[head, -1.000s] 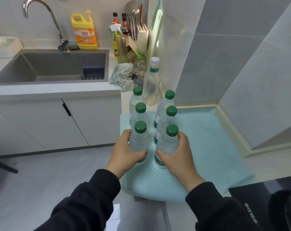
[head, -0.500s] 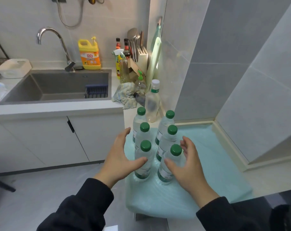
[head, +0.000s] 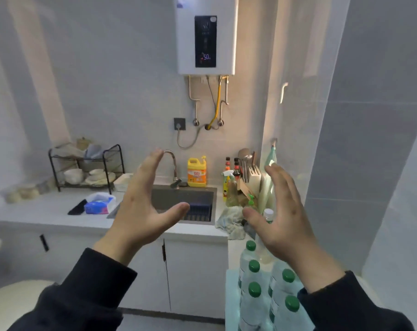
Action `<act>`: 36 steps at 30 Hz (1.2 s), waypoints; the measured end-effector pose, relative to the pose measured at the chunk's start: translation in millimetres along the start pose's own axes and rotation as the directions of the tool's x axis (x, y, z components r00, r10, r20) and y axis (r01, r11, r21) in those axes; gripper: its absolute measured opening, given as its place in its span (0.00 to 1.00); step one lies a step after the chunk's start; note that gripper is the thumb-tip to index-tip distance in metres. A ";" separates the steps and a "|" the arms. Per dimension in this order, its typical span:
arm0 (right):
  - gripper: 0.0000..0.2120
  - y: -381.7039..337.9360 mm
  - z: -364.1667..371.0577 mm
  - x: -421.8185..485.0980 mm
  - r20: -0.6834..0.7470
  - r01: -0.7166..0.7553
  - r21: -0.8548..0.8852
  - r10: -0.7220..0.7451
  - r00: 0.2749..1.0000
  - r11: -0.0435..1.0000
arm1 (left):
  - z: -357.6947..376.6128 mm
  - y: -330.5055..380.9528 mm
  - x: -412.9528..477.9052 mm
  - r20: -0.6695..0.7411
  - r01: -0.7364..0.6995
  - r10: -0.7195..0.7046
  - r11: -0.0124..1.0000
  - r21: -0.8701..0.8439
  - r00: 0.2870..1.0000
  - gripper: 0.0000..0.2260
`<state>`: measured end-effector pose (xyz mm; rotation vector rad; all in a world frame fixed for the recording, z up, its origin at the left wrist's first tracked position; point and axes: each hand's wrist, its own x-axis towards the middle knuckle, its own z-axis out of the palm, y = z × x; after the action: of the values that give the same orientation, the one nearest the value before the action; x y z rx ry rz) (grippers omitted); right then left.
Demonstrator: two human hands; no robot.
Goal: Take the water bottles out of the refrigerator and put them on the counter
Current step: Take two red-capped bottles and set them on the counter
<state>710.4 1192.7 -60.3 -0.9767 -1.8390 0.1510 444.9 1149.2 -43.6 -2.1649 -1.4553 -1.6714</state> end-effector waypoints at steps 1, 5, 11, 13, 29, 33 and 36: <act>0.40 -10.3 -2.1 5.0 0.000 0.026 0.036 -0.027 1.000 0.999 | -12.8 10.7 0.1 -0.022 -0.012 0.013 0.999 0.045 1.000 0.41; 0.39 -54.4 -5.1 19.5 0.003 0.175 0.174 -0.178 0.984 0.969 | -64.9 56.0 -12.3 -0.118 -0.014 0.042 0.974 0.226 0.992 0.40; 0.39 -135.1 8.6 22.9 -0.009 0.360 0.424 -0.393 0.919 0.831 | -151.5 135.3 -55.8 -0.236 0.047 0.083 0.866 0.498 0.968 0.39; 0.39 -171.2 18.3 17.8 -0.024 0.408 0.503 -0.459 0.888 0.762 | -184.3 164.4 -77.5 -0.288 0.076 0.111 0.821 0.566 0.951 0.39; 0.38 -513.9 24.5 -145.9 -0.254 0.437 0.898 -0.747 0.614 0.053 | -404.6 433.7 -308.0 -0.602 0.531 0.257 0.298 0.793 0.756 0.42; 0.39 -588.6 15.7 -209.6 -0.275 0.389 0.921 -0.767 0.580 -0.036 | -450.3 490.4 -367.4 -0.621 0.588 0.277 0.198 0.784 0.734 0.44; 0.36 -634.9 10.9 -251.1 -0.253 0.348 0.936 -0.781 0.571 -0.049 | -485.3 517.5 -408.3 -0.639 0.612 0.292 0.190 0.768 0.712 0.46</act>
<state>392.5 603.4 73.6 0.8906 -1.8079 0.8606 450.2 341.5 89.3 -0.5019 -1.7257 -0.7753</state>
